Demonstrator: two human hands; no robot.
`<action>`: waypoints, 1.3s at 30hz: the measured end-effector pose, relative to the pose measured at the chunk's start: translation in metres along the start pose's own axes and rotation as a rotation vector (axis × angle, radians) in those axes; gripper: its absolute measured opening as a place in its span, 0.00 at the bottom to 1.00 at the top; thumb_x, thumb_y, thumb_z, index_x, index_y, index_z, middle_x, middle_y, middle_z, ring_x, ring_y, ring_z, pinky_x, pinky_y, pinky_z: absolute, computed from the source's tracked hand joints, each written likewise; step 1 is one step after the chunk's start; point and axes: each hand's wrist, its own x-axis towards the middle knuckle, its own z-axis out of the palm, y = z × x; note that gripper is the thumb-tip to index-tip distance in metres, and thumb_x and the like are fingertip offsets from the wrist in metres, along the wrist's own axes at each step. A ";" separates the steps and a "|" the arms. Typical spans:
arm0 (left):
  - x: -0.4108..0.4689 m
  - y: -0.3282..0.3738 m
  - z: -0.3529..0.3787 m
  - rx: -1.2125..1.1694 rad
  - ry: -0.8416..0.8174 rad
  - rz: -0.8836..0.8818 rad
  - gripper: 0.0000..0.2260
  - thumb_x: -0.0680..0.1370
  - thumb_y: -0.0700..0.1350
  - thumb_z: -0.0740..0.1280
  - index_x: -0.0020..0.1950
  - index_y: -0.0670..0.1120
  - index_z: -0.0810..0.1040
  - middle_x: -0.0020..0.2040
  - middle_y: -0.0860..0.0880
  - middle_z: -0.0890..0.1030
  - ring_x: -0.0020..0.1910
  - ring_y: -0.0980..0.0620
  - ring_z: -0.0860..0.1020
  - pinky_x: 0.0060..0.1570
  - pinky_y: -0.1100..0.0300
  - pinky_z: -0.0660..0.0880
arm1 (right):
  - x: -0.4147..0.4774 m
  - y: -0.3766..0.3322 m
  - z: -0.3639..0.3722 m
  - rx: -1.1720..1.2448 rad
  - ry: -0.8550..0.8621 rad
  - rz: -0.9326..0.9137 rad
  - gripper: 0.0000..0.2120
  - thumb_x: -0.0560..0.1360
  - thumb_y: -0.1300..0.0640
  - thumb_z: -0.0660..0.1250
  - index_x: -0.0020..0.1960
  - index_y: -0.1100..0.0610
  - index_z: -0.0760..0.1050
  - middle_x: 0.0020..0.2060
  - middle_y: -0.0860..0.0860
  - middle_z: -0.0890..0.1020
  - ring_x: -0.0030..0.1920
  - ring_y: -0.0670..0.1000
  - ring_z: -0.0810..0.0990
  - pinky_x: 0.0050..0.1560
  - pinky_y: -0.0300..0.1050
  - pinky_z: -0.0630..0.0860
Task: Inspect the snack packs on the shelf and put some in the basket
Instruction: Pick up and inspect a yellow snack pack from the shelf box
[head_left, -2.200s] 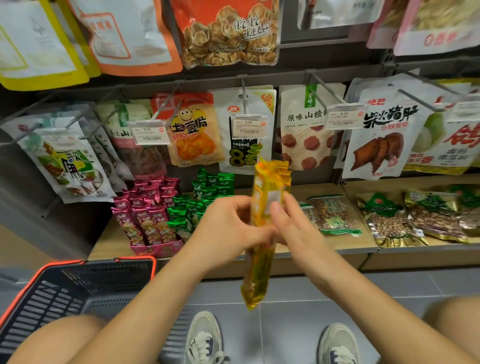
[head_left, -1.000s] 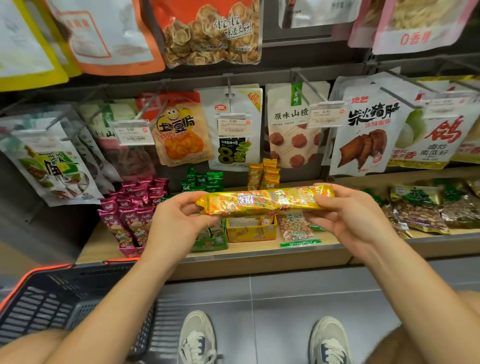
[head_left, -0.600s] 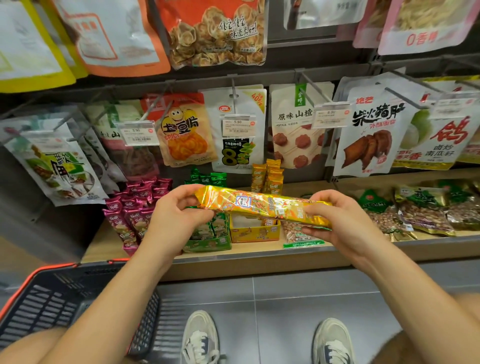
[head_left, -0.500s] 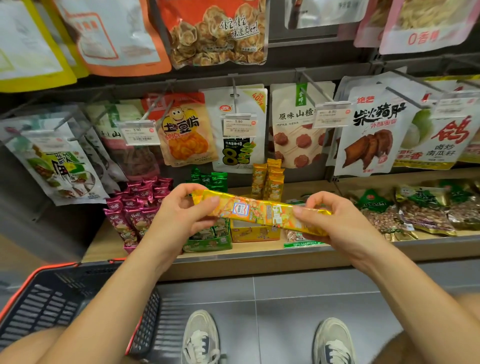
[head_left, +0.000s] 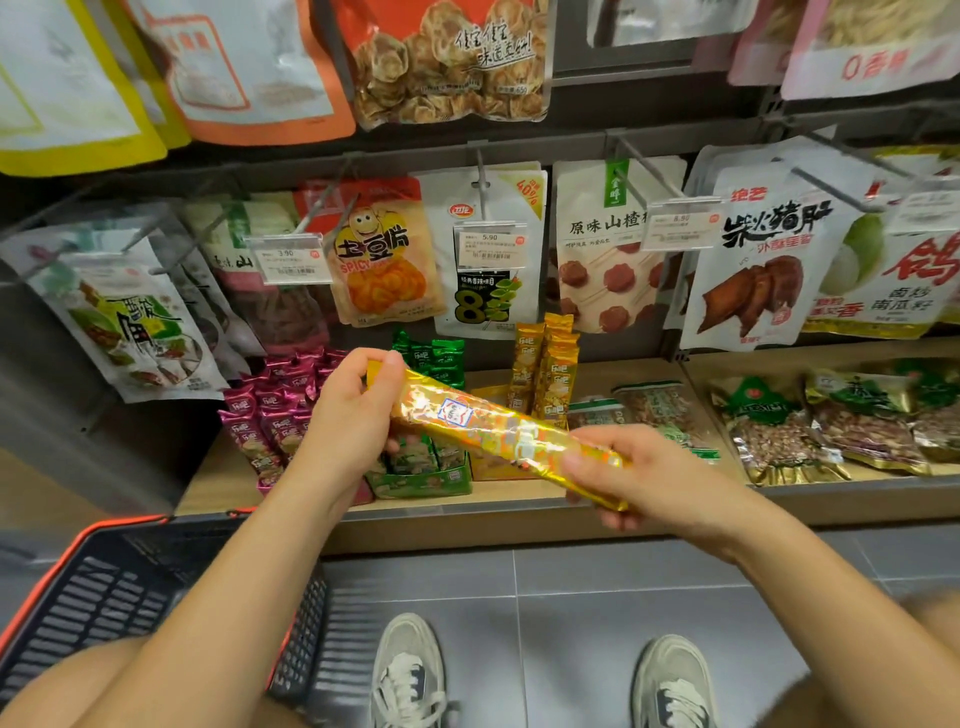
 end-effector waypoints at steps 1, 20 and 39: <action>0.001 0.000 -0.002 -0.006 -0.058 -0.034 0.07 0.82 0.50 0.61 0.47 0.51 0.76 0.38 0.49 0.80 0.28 0.58 0.78 0.23 0.65 0.71 | 0.001 0.000 -0.005 -0.005 0.094 -0.034 0.14 0.74 0.43 0.66 0.56 0.49 0.80 0.35 0.48 0.82 0.31 0.45 0.77 0.29 0.36 0.72; -0.017 -0.015 0.055 0.527 -0.577 0.325 0.13 0.74 0.57 0.71 0.57 0.57 0.77 0.47 0.54 0.82 0.40 0.54 0.78 0.42 0.58 0.76 | 0.035 -0.013 -0.004 0.107 0.486 -0.292 0.13 0.69 0.47 0.71 0.48 0.52 0.73 0.39 0.46 0.85 0.38 0.44 0.83 0.35 0.38 0.78; 0.084 -0.012 0.089 0.715 -0.254 0.391 0.17 0.76 0.51 0.70 0.64 0.55 0.74 0.51 0.55 0.81 0.50 0.54 0.79 0.53 0.58 0.75 | 0.137 0.118 0.007 0.091 0.730 0.302 0.15 0.76 0.55 0.70 0.60 0.57 0.73 0.46 0.52 0.81 0.50 0.55 0.79 0.55 0.55 0.76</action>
